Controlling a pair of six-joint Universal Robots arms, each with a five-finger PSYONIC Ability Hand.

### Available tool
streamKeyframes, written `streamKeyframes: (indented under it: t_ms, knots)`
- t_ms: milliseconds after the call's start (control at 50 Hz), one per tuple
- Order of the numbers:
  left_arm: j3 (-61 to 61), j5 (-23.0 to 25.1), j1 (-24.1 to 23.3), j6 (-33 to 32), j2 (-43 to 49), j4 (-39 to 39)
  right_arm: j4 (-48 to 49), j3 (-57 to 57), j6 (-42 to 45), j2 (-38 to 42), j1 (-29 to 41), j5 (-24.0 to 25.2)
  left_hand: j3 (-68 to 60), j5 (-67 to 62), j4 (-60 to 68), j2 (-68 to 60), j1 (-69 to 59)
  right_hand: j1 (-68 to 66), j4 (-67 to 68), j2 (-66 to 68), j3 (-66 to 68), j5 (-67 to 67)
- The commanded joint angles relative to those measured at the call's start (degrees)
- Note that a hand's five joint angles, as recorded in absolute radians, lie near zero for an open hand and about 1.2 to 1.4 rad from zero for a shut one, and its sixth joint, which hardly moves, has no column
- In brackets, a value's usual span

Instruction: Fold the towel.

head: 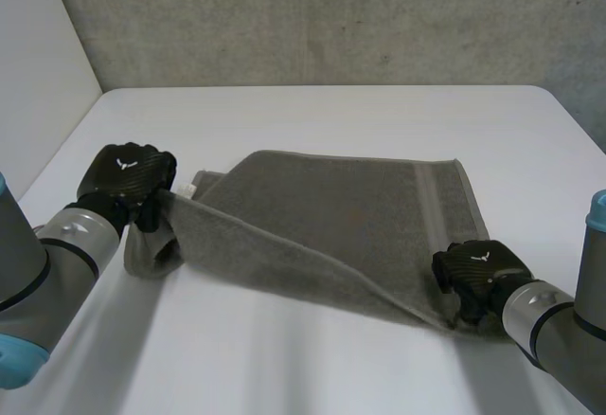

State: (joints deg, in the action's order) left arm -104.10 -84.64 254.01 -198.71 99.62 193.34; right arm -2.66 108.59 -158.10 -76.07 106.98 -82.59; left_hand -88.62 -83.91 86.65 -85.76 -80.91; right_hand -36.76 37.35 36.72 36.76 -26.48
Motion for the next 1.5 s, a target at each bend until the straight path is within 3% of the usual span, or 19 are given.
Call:
streamKeyframes:
  t_ms: [20, 420, 780, 840, 880, 900, 920, 940, 960, 1000, 1160, 1240, 1360, 1500]
  knots:
    - [0.1, 0.0, 0.3, 0.0, 0.0, 0.0, -0.2, 0.5, -0.5, -1.4, -0.2, -0.4, 8.6, 13.9, -6.6, 5.8, 0.9, 8.5, -9.1, -8.5, -8.5, 8.2]
    - [2.3, 0.0, 1.4, -0.2, 1.9, 0.2, -2.9, 2.6, -0.6, -8.0, 0.0, 0.0, 8.6, 13.9, -6.6, 5.8, 0.9, 7.8, -8.4, -7.8, -7.8, 7.6]
    - [3.2, 0.0, 2.0, -0.2, 3.6, 0.0, 2.6, 3.8, -0.2, -2.6, 0.2, -0.1, 8.6, 13.9, -6.6, 5.8, 0.9, 6.3, -6.9, -6.3, -6.3, 6.0]
    - [3.0, 0.0, 2.0, -0.2, 3.6, 0.0, 3.0, 3.0, 0.0, -0.6, 0.2, -0.3, 8.6, 13.9, -6.6, 5.8, 0.9, 2.5, -3.0, -2.4, -2.5, 2.2]
    - [2.9, 0.0, 1.9, -0.1, 3.6, 0.0, 3.2, 2.3, 0.0, 0.4, 0.1, -0.5, 8.6, 13.9, -6.6, 5.8, 0.9, -17.1, 16.5, 17.1, 17.1, -17.4]
    - [2.9, 0.0, 1.9, -0.1, 3.6, 0.0, 3.2, 2.3, 0.0, 0.4, 0.1, -0.5, 8.6, 13.9, -6.6, 5.8, 0.9, -17.2, 16.6, 17.3, 17.2, -17.5]
    - [2.9, 0.0, 1.8, -0.1, 3.5, 0.0, 3.3, 1.8, 0.0, 0.4, 0.0, -0.5, 8.6, 13.9, -6.6, 5.8, 0.9, -31.5, 31.0, 31.6, 31.5, -31.8]
    - [2.9, 0.0, 1.8, -0.1, 3.5, 0.0, 3.3, 1.8, 0.0, 0.4, 0.0, -0.5, 8.6, 13.9, -6.6, 5.8, 0.9, -31.7, 31.1, 31.7, 31.7, -32.0]
    - [2.8, 0.0, 1.8, -0.1, 3.3, 0.0, 3.2, 1.2, 0.0, 0.1, -0.1, -0.5, 8.6, 13.9, -6.6, 5.8, 0.9, -42.5, 41.9, 42.6, 42.5, -42.8]
    - [2.8, 0.0, 1.7, -0.1, 2.9, -0.1, 3.1, 0.5, 0.0, -0.5, -0.2, -0.5, 8.6, 13.9, -6.6, 5.8, 0.9, -43.2, 42.7, 43.3, 43.2, -43.5]
    - [2.8, -0.2, 1.7, 0.4, -2.9, -0.6, -0.5, -6.1, -0.1, -11.9, 0.1, -0.4, 8.6, 13.9, -6.6, 5.8, 0.9, -43.2, 42.7, 43.3, 43.2, -43.5]
    - [3.6, -0.2, 1.5, 0.6, -10.1, -0.9, -8.6, -15.2, -0.2, -18.4, -0.1, 0.0, 8.6, 13.9, -6.6, 5.8, 0.9, -43.2, 42.7, 43.3, 43.2, -43.5]
    - [7.1, -0.2, 1.1, 0.3, -20.4, -3.5, -21.0, -30.8, 0.8, -20.8, -1.8, 3.2, 8.6, 13.9, -6.6, 5.8, 0.9, -43.2, 42.7, 43.3, 43.2, -43.5]
    - [14.8, 0.0, 1.5, 0.0, -22.5, -11.6, -27.1, -41.6, 5.7, -19.6, -6.5, 3.6, 8.6, 13.9, -6.6, 5.8, 0.9, -43.2, 42.7, 43.3, 43.2, -43.5]
